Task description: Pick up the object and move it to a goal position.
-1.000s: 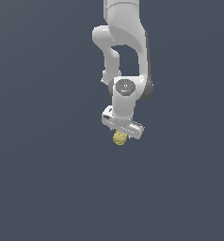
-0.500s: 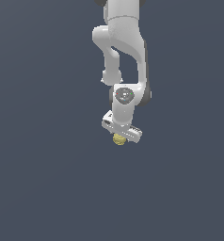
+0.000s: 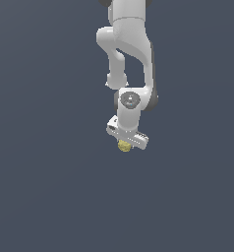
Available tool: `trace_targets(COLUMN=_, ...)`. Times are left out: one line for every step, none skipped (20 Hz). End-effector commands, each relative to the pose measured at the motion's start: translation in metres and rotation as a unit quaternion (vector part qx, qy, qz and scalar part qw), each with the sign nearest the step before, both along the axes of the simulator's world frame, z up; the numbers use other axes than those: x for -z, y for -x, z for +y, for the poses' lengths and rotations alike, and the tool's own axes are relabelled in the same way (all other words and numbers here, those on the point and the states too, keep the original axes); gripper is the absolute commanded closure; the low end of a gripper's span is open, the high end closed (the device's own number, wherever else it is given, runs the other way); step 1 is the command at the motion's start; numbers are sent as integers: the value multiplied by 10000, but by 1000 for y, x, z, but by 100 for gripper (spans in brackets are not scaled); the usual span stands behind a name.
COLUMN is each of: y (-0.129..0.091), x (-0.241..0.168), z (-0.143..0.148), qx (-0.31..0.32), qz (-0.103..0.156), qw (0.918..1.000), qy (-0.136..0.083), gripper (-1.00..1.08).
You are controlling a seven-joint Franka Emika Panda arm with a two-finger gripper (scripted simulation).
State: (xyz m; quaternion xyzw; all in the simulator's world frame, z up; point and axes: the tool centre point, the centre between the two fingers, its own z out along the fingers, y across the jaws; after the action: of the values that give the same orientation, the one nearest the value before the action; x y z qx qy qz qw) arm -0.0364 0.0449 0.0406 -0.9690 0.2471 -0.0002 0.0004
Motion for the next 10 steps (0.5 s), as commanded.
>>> trace_targets(y=0, x=0, z=0, qx=-1, qz=1, qw=10000, qy=0, gripper=108)
trace_targets(y=0, x=0, z=0, qx=-1, qz=1, qw=10000, qy=0, gripper=108)
trace_targets(y=1, x=0, z=-2, qx=-1, qz=1, qw=10000, qy=0, gripper=108)
trace_targets(y=1, x=0, z=-3, qx=-1, qz=1, qw=10000, qy=0, gripper=108)
trace_targets(y=2, x=-1, z=-6, qx=-1, qz=1, qw=10000, qy=0, gripper=108)
trace_targets(y=3, x=-1, z=-9, qx=-1, qz=1, qw=10000, qy=0, gripper=108)
trace_targets(y=4, x=-2, z=-13, qx=-1, qz=1, qw=10000, qy=0, gripper=108)
trace_targets(y=5, x=-3, z=-18, qx=-1, qz=1, qw=10000, qy=0, gripper=108)
trace_targets(y=7, x=-4, z=-24, qx=-1, qz=1, qw=10000, qy=0, gripper=108)
trace_targets(y=8, x=-5, z=-30, qx=-1, qz=1, qw=10000, qy=0, gripper=108)
